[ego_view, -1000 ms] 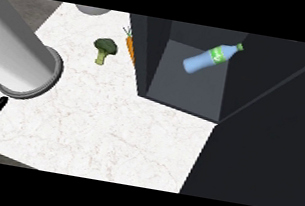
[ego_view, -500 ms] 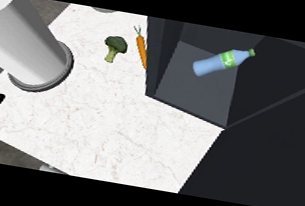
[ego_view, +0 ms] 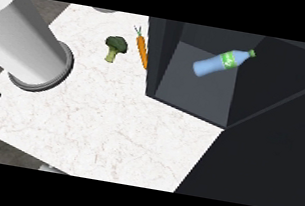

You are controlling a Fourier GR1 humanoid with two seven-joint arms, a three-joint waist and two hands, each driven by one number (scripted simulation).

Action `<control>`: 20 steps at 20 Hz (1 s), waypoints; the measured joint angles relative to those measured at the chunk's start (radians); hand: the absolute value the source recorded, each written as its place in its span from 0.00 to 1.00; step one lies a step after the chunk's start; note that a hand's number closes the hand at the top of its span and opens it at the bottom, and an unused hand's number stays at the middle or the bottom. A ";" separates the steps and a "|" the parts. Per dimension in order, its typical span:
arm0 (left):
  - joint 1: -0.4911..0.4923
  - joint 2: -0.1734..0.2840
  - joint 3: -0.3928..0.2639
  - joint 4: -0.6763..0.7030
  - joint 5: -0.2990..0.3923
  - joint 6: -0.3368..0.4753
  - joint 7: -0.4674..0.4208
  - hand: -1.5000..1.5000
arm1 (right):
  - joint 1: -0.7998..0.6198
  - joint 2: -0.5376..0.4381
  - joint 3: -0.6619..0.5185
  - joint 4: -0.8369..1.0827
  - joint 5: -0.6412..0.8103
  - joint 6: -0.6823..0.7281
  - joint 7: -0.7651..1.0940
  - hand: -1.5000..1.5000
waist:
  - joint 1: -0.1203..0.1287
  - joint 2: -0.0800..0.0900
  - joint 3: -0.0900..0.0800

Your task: Pick up the bottled water, place it into the cabinet and close the cabinet

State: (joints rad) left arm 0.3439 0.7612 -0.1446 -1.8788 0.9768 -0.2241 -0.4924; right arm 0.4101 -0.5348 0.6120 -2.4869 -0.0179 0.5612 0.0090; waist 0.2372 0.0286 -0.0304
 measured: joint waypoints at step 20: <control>-0.026 0.023 0.036 0.015 0.023 -0.043 0.002 0.00 | -0.014 0.025 -0.014 0.025 -0.059 0.024 0.006 1.00 | 0.039 0.049 0.002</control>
State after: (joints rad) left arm 0.3182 0.7847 -0.1089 -1.8636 1.0002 -0.2673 -0.4900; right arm 0.3961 -0.5100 0.5978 -2.4618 -0.0766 0.5852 0.0151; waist 0.2762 0.0775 -0.0281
